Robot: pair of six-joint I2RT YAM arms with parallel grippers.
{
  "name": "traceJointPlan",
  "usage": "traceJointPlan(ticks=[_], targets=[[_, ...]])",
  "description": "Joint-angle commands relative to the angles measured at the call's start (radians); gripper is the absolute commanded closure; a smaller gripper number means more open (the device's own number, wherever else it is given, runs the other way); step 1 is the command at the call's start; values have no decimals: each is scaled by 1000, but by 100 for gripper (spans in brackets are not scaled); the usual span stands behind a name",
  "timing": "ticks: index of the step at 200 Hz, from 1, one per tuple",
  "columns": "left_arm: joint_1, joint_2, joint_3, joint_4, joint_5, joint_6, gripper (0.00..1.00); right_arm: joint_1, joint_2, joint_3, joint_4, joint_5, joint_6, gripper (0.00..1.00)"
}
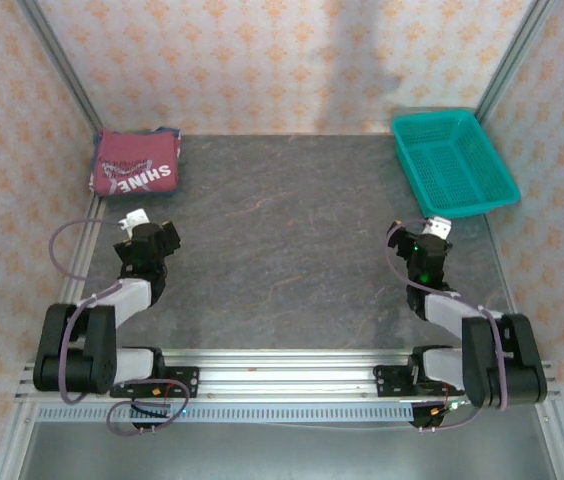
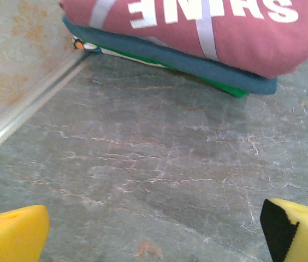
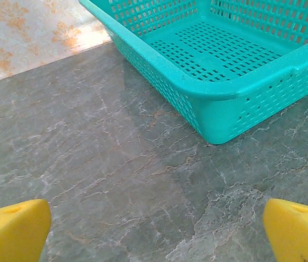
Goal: Fold and stack the t-shirts
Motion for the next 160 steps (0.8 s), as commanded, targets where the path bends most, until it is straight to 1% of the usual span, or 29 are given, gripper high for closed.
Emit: traceJointPlan(ticks=[1, 7, 21, 30, 37, 43, 57, 71, 88, 102, 160], targets=[[-42, 83, 50, 141, -26, 81, 1, -2, 38, -15, 172, 120, -58, 1], [-67, 104, 54, 153, -10, 122, 1, -11, 81, 2, 190, 118, -57, 1], [-100, 176, 10, 312, 16, 182, 1, -12, 250, 52, 261, 132, -60, 1], [-98, 164, 13, 280, -8, 160, 0, -7, 342, 97, 300, 156, -72, 1], [-96, 171, 8, 309, -11, 164, 0, 14, 306, 116, 194, 178, -78, 1], [-96, 166, 12, 289, -8, 161, 0, 7, 277, 130, 120, 164, -57, 1], [-97, 168, 13, 290, -9, 162, 0, 4, 325, 102, 263, 167, -77, 1], [-97, 169, 13, 290, -10, 160, 0, 6, 288, 120, 160, 162, -64, 1], [-97, 168, 13, 289, -9, 161, 0, 6, 313, 99, 253, 164, -78, 1], [-97, 169, 13, 290, -9, 160, 0, 10, 294, 98, 215, 168, -74, 1], [-97, 168, 13, 290, -10, 161, 0, 12, 308, 109, 219, 161, -80, 1]])
